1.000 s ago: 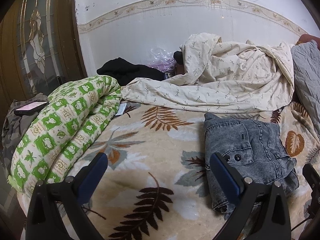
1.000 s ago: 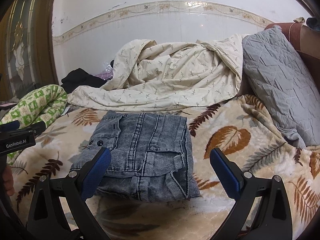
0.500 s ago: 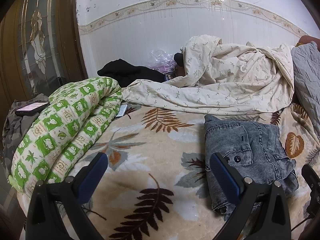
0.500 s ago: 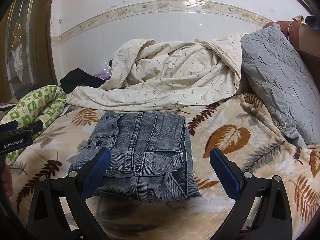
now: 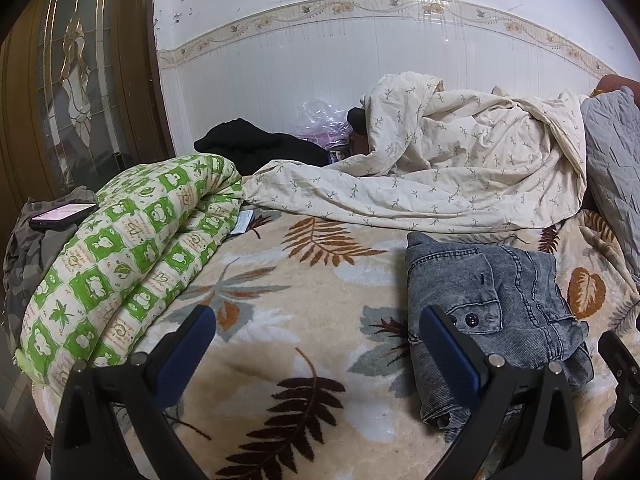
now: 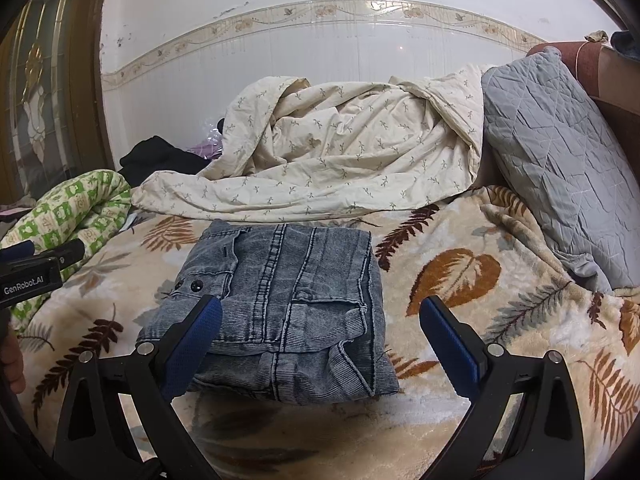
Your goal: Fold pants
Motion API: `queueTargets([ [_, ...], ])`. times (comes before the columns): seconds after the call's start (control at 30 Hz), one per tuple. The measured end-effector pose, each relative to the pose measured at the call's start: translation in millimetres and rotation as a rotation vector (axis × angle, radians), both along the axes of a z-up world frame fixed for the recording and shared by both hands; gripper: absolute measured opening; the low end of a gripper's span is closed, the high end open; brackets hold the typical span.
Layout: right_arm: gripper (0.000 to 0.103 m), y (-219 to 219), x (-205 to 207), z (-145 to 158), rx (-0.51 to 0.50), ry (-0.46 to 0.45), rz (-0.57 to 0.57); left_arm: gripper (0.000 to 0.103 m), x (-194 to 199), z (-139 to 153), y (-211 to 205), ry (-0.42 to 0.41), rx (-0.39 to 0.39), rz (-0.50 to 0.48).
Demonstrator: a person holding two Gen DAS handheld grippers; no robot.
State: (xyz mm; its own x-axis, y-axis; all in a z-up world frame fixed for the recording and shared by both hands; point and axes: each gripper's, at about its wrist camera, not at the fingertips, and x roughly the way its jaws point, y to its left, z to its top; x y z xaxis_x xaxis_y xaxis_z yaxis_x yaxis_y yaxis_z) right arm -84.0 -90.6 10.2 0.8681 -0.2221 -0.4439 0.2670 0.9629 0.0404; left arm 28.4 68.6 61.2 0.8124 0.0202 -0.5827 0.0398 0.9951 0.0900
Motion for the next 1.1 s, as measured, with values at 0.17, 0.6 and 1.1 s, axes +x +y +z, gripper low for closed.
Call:
queueTargets([
  [0.17,0.100,0.1,0.1,-0.1,0.000,0.000,0.000,0.103,0.5,0.4,-0.5,0.000,-0.004,-0.004],
  [0.6,0.100,-0.6,3.6,-3.6,0.004,0.013,0.002,0.103,-1.7,1.9,-3.7,0.003,-0.009,-0.008],
  [1.1,0.100,-8.0,9.9,-11.7,0.032,0.065,-0.025,0.103,-1.3,-4.9,-6.1,0.021,-0.010,-0.011],
])
